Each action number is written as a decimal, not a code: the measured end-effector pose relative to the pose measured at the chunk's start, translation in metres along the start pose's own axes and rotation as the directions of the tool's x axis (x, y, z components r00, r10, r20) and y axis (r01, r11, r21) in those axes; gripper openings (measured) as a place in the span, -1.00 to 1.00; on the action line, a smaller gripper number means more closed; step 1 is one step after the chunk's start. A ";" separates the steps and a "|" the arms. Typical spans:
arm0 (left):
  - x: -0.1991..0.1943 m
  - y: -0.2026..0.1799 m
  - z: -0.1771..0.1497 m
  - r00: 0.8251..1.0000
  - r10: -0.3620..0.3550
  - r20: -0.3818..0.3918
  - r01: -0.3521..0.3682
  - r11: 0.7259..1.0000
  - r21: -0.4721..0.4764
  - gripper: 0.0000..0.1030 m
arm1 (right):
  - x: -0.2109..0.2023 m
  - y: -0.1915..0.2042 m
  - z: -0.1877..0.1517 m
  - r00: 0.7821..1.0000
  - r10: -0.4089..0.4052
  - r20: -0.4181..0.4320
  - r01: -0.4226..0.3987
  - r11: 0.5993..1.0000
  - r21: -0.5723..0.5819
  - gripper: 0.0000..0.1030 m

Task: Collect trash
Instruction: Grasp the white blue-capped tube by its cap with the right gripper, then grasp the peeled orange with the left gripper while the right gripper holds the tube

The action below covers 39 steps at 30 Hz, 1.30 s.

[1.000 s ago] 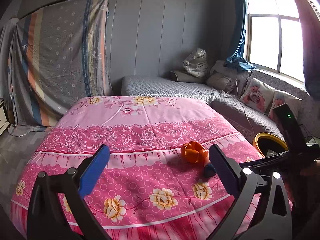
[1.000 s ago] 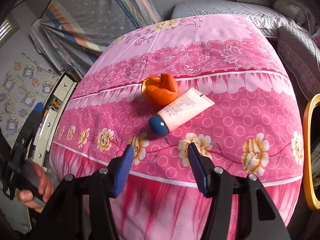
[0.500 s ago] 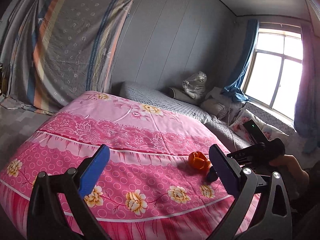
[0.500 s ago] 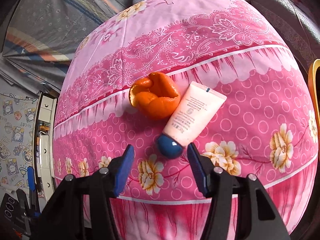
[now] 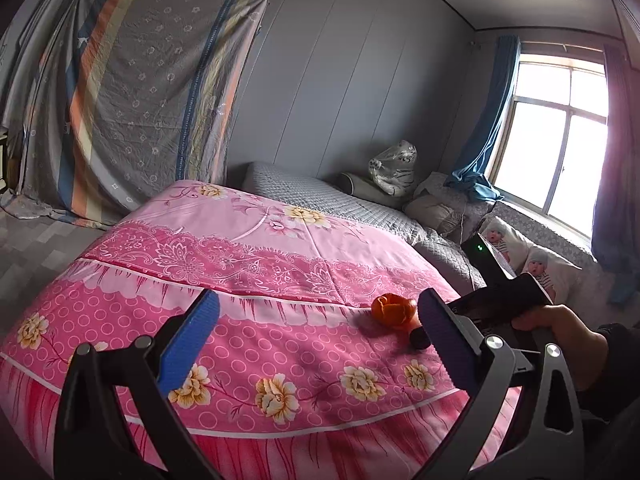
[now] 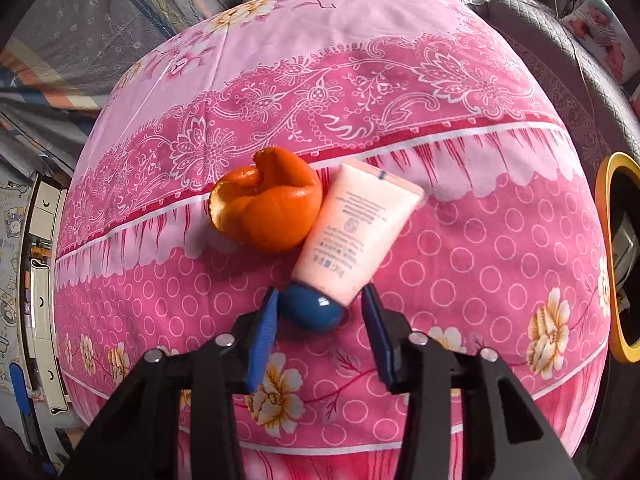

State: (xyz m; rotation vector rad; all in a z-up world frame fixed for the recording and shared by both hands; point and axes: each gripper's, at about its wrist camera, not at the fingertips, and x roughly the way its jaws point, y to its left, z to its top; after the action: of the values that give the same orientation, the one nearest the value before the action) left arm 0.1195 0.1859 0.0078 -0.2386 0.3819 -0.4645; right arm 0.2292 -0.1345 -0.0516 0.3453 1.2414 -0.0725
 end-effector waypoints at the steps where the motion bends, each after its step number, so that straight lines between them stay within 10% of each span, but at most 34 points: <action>1: 0.002 -0.002 0.000 1.000 0.004 -0.008 -0.004 1.000 0.004 0.84 | -0.003 0.000 0.000 1.000 0.012 0.004 -0.012 1.000 -0.010 -0.35; 11: 0.053 -0.044 -0.005 0.981 0.022 -0.192 0.000 0.994 0.110 0.84 | -0.071 -0.059 -0.021 0.956 0.285 0.075 -0.284 0.959 -0.016 -0.40; 21: 0.157 -0.117 -0.035 0.898 0.054 -0.437 0.090 0.949 0.302 0.84 | -0.102 -0.127 -0.045 0.876 0.445 0.183 -0.451 0.893 -0.015 -0.40; 35: 0.257 -0.143 -0.041 0.802 0.174 -0.572 0.067 0.925 0.375 0.82 | -0.117 -0.194 -0.049 0.792 0.552 0.259 -0.574 0.819 0.007 -0.40; 39: 0.272 -0.132 -0.043 0.767 0.126 -0.629 0.079 0.954 0.288 0.15 | -0.119 -0.201 -0.051 0.784 0.560 0.268 -0.584 0.811 0.012 -0.40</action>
State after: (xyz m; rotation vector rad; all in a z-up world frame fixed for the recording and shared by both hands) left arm 0.2750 -0.0647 -0.0724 0.2416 0.9836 -0.5671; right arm 0.0955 -0.3256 0.0020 0.7652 0.8355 0.3457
